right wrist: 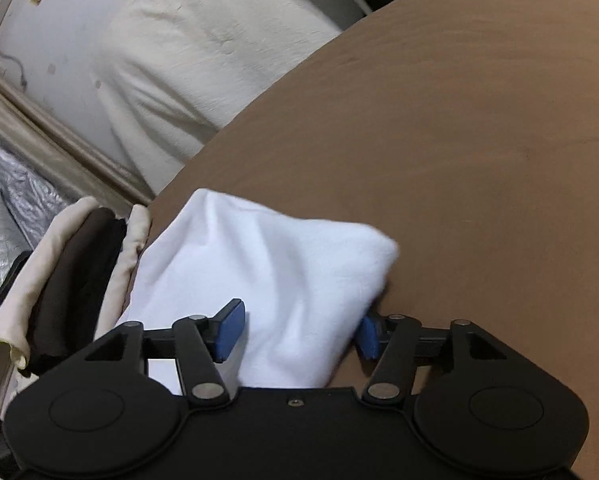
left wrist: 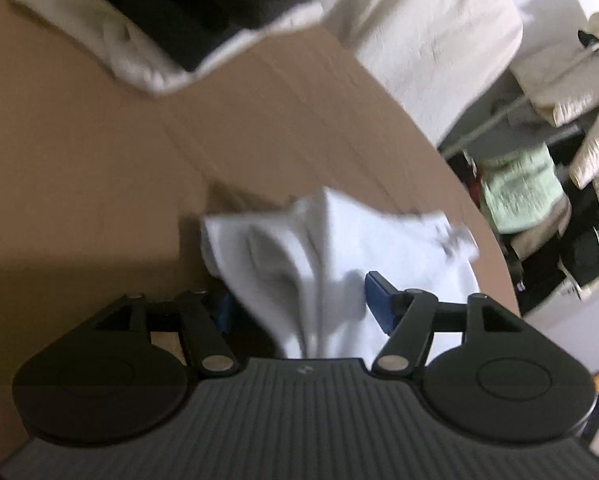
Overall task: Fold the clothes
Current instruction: 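Grasp the folded shirt with both grippers and lift it onto the clothes stack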
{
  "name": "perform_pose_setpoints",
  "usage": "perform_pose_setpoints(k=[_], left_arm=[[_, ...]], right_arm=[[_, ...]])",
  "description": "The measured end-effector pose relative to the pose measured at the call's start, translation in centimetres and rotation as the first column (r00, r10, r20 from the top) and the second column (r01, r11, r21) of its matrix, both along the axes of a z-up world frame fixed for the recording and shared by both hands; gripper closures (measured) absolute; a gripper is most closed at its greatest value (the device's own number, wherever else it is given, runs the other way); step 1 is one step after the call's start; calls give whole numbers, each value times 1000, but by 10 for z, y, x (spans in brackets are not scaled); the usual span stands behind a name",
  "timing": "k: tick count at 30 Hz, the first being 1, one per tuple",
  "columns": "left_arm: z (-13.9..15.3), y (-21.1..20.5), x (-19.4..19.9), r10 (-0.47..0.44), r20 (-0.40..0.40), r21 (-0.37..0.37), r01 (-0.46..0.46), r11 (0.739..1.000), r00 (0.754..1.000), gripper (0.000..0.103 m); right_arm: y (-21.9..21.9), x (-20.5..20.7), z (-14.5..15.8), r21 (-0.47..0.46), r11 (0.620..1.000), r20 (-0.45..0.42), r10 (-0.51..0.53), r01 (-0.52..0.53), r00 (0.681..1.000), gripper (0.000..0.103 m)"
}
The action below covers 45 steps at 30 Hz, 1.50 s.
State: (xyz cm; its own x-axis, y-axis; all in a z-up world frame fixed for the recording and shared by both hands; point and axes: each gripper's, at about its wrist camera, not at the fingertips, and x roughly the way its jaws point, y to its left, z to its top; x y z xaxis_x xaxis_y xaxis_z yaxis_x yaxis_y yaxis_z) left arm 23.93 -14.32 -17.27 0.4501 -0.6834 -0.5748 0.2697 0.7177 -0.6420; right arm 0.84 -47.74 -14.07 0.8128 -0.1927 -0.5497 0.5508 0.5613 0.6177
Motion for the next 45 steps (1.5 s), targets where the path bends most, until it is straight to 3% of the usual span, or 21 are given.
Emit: perform_pose_setpoints(k=[1,2,3,4,5,10,15,21,24,27,31,33,34,36,38,39,41,43,45], left_arm=[[-3,-4,4,-17,51,33,15,999,999,39],[-2,-6,5,-49,85,73,43,996,995,48],[-1,-8,6,-82,116,111,70,991,990,59],[2,-11,3,-111,123,114,97,989,986,84],[7,-10,-1,-113,126,103,100,990,986,84],[57,-21,-39,-133,303,210,70,975,944,86],[103,-19,-76,-135,409,238,37,971,902,86],[160,5,-112,-78,498,190,-21,982,864,86],[192,25,-128,-33,546,169,-71,983,837,87],[234,55,-129,30,602,133,-137,981,798,86],[288,97,-100,130,658,95,-253,963,742,86],[308,106,-81,98,731,155,-304,940,675,86],[318,109,-69,77,759,194,-337,922,646,86],[332,116,-39,57,775,232,-366,901,630,87],[344,129,1,67,768,239,-382,892,637,86],[347,135,22,78,761,239,-391,889,644,86],[335,143,72,61,726,279,-375,884,685,84],[313,145,122,16,684,340,-337,878,730,83],[272,145,168,8,600,370,-286,884,800,82]], right_arm=[[1,3,-1,-13,1000,-3,3,-3,1000,38],[5,-2,-5,-32,999,2,2,-2,1000,40],[12,7,-7,-53,999,7,5,-5,1000,66],[15,12,-4,-67,998,11,15,-15,1000,83],[20,9,2,-79,997,11,11,-11,1000,83],[49,0,46,-278,960,-19,21,-25,1000,85],[76,-22,97,-448,890,-33,80,-86,996,85],[97,-41,160,-547,827,4,157,-130,988,85],[104,-34,190,-570,801,33,243,-181,969,85],[112,1,232,-636,722,27,375,-274,927,85],[123,75,292,-739,560,13,567,-374,824,86],[136,124,313,-779,489,-4,623,-393,783,86],[142,151,321,-781,476,-8,640,-405,768,86],[153,208,335,-773,468,-11,666,-428,746,86],[159,268,351,-773,457,-9,686,-440,728,86],[156,296,356,-746,489,15,691,-452,723,85],[145,351,362,-659,579,83,691,-480,718,76],[131,395,331,-543,685,114,633,-486,765,29],[116,436,292,-411,780,125,561,-472,819,33]])
